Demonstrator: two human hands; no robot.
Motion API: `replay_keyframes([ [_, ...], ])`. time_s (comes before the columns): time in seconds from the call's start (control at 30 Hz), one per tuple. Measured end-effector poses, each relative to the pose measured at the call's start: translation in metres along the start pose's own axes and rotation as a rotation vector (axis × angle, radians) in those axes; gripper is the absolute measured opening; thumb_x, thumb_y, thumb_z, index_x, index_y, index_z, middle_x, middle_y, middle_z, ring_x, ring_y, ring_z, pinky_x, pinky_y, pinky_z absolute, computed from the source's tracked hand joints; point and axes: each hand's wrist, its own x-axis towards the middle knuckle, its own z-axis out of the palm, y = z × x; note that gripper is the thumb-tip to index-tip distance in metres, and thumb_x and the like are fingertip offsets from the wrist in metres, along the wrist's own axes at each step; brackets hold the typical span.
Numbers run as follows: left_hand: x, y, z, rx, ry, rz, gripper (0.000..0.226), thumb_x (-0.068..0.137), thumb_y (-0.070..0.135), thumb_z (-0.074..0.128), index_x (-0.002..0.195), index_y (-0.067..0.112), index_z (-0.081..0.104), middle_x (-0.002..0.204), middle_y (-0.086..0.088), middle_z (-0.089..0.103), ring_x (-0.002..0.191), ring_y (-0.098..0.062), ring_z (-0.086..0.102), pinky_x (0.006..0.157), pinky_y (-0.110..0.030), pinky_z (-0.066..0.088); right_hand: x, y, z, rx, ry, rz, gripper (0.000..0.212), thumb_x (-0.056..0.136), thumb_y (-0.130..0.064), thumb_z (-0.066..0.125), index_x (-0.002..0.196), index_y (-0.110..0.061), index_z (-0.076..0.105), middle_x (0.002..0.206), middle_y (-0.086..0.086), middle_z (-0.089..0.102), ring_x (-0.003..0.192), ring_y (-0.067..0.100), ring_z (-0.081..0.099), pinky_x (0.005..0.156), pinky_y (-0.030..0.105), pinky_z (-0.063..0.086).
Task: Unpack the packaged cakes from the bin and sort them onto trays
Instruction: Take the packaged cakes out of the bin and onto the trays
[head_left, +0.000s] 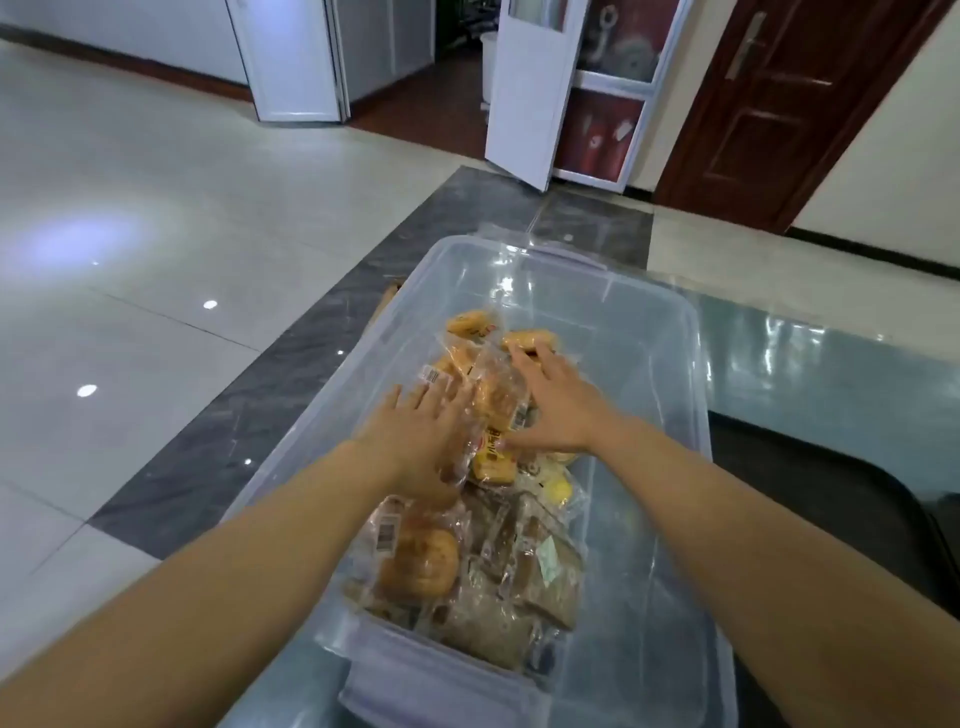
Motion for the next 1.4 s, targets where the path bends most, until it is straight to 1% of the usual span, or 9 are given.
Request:
replay_keyframes([
  [0.13, 0.009, 0.003, 0.009, -0.057, 0.007, -0.031, 0.126, 0.073, 0.065, 0.066, 0.146, 0.020, -0.027, 0.156, -0.015, -0.018, 0.145, -0.034, -0.003, 0.117, -0.049, 0.008, 0.025, -0.006, 0.007, 0.031, -0.033, -0.030, 0.130, 0.064, -0.062, 0.077, 0.148, -0.037, -0.020, 0.158, 0.003, -0.022, 0.146, 0.033, -0.004, 0.115, 0.057, 0.014],
  [0.33, 0.020, 0.006, 0.018, -0.065, 0.035, -0.093, 0.134, 0.069, 0.071, 0.065, 0.144, 0.010, -0.028, 0.156, -0.018, -0.017, 0.145, -0.035, -0.003, 0.118, -0.048, 0.011, 0.046, -0.017, 0.024, -0.006, -0.097, -0.048, 0.128, 0.068, -0.054, 0.077, 0.146, -0.039, -0.023, 0.158, -0.001, -0.022, 0.146, 0.031, -0.012, 0.114, 0.060, 0.012],
  [0.53, 0.020, 0.006, 0.017, -0.063, 0.024, -0.092, 0.136, 0.067, 0.069, 0.068, 0.145, 0.008, -0.025, 0.157, -0.015, -0.016, 0.145, -0.032, -0.008, 0.118, -0.048, 0.009, 0.035, -0.010, 0.045, 0.022, 0.067, -0.028, 0.101, 0.078, -0.048, 0.070, 0.151, -0.036, 0.001, 0.158, 0.001, 0.019, 0.137, 0.030, 0.033, 0.107, 0.051, 0.035],
  [0.7, 0.021, 0.006, 0.014, 0.034, 0.072, -0.079, 0.130, 0.072, 0.067, 0.065, 0.146, 0.007, -0.024, 0.155, -0.018, -0.020, 0.143, -0.036, -0.015, 0.117, -0.050, 0.006, 0.026, 0.004, 0.037, -0.150, 0.066, -0.001, 0.092, 0.082, -0.053, 0.063, 0.151, -0.034, 0.006, 0.158, 0.005, 0.020, 0.137, 0.032, 0.032, 0.104, 0.051, 0.038],
  [0.77, 0.027, 0.006, 0.009, 0.068, 0.109, -0.063, 0.122, 0.078, 0.065, 0.060, 0.146, 0.008, -0.023, 0.155, -0.018, -0.021, 0.143, -0.038, -0.016, 0.117, -0.051, 0.004, 0.022, 0.011, 0.025, -0.245, 0.128, -0.006, 0.089, 0.081, -0.060, 0.059, 0.151, -0.034, 0.010, 0.156, 0.006, 0.022, 0.138, 0.031, 0.028, 0.105, 0.050, 0.032],
  [0.83, 0.038, 0.006, 0.005, 0.090, 0.131, -0.047, 0.121, 0.077, 0.067, 0.059, 0.147, 0.009, -0.022, 0.155, -0.020, -0.019, 0.142, -0.041, -0.014, 0.117, -0.053, 0.005, 0.018, 0.017, 0.013, -0.264, 0.137, 0.033, 0.099, 0.076, -0.064, 0.062, 0.151, -0.036, 0.004, 0.158, 0.008, 0.011, 0.142, 0.033, 0.016, 0.108, 0.055, 0.024],
  [0.97, 0.062, 0.005, 0.004, 0.114, 0.082, -0.039, 0.131, 0.067, 0.073, 0.064, 0.147, 0.014, -0.022, 0.156, -0.020, -0.018, 0.141, -0.045, -0.012, 0.115, -0.057, 0.006, 0.017, 0.031, 0.002, -0.173, -0.005, 0.122, 0.122, 0.066, -0.066, 0.072, 0.145, -0.045, -0.018, 0.155, 0.004, -0.029, 0.143, 0.040, -0.018, 0.108, 0.068, 0.006],
  [1.2, 0.088, -0.006, 0.007, 0.138, 0.061, -0.010, 0.144, 0.054, 0.086, 0.060, 0.145, 0.018, -0.028, 0.149, -0.018, -0.035, 0.137, -0.048, -0.023, 0.114, -0.059, 0.001, 0.038, 0.037, 0.019, 0.095, -0.196, 0.177, 0.137, 0.057, -0.060, 0.083, 0.141, -0.050, -0.024, 0.147, -0.002, -0.044, 0.139, 0.043, -0.024, 0.110, 0.068, 0.013],
  [1.4, 0.103, -0.004, 0.011, 0.147, 0.031, -0.010, 0.136, 0.059, 0.082, 0.062, 0.148, 0.019, -0.020, 0.156, -0.018, -0.019, 0.141, -0.049, -0.006, 0.114, -0.058, 0.012, 0.044, 0.036, 0.031, 0.206, -0.292, 0.212, 0.137, 0.055, -0.066, 0.081, 0.142, -0.050, -0.024, 0.141, -0.001, -0.050, 0.138, 0.048, -0.020, 0.113, 0.060, 0.010],
])
